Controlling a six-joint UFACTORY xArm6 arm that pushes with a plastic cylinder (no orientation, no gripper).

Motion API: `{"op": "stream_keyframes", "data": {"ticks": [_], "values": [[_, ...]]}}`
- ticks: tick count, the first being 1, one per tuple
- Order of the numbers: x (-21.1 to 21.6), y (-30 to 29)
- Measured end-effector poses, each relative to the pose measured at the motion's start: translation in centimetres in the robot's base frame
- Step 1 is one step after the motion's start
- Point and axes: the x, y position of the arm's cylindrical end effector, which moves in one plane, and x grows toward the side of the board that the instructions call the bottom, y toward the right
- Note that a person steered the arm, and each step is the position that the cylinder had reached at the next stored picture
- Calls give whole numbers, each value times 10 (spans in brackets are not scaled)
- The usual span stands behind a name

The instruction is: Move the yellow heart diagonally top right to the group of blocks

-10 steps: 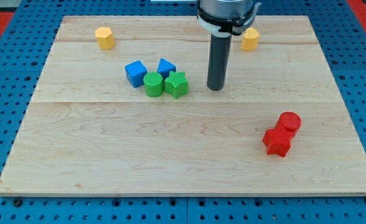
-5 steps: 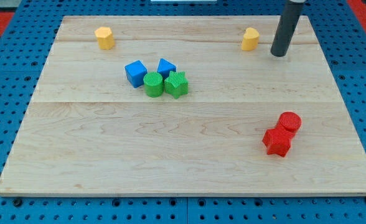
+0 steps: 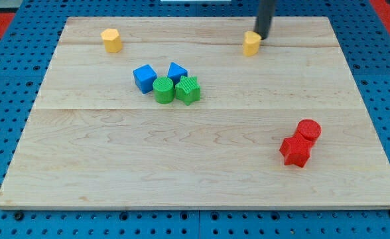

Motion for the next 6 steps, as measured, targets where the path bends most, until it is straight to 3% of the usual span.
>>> {"op": "stream_keyframes", "data": {"ticks": [1,3,5,6], "values": [[-11,-57],[23,46],[20,-54],[55,-40]]}}
